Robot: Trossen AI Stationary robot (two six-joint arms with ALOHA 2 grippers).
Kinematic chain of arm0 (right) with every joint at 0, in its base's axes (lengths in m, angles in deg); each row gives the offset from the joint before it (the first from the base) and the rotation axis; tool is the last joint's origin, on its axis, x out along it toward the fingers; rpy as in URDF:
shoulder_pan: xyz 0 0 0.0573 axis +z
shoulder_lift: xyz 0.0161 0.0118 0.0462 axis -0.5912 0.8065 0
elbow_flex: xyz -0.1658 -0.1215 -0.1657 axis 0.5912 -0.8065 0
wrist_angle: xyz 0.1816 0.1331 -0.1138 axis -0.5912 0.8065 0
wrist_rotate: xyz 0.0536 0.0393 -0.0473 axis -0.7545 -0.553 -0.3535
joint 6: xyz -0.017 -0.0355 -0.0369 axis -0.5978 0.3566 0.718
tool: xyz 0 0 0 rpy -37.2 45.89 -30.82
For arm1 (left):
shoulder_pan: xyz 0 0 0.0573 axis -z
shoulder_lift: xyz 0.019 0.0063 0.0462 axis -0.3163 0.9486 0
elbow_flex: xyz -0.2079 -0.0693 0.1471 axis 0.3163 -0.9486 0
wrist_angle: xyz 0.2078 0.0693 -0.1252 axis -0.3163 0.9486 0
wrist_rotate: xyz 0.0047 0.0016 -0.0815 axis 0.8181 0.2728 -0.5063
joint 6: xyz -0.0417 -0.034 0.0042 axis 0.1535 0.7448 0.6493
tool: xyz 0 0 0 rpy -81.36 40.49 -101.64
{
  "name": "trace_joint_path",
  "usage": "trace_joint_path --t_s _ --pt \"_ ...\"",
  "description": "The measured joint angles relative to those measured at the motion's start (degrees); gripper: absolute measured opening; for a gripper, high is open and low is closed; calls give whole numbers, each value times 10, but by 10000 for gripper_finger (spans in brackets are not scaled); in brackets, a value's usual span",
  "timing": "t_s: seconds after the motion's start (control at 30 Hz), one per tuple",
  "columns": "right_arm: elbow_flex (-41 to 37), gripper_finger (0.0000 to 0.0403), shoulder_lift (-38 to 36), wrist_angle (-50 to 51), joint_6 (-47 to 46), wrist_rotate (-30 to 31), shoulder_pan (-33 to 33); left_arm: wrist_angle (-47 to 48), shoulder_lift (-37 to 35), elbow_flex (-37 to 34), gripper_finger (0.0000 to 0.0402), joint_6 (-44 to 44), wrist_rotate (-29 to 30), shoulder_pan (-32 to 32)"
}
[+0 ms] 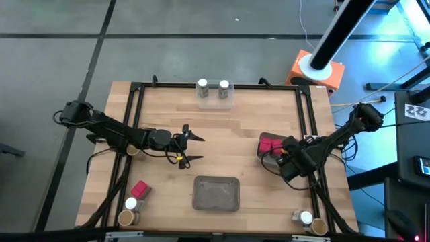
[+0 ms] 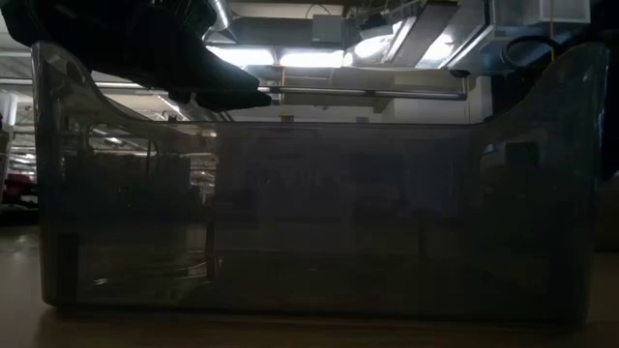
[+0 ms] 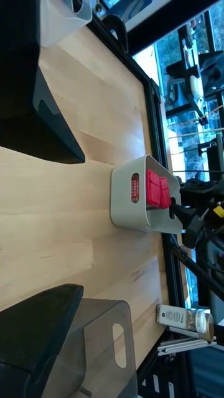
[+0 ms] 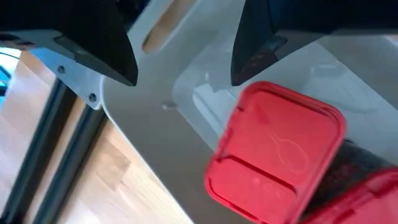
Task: Sort spices by type
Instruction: Put the red seasoning can into the gray bin
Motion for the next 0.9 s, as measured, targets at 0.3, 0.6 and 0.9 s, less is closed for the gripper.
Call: trace_joint_path --t_s 0.3,0.6,0.9 --pt "0 260 0 -33 3 27 0 -5 0 0 315 -1 0 0" --pt "0 260 0 -60 14 50 0 -4 0 0 315 1 0 0" --pt "53 260 0 21 19 17 0 -4 0 0 315 7 0 3"
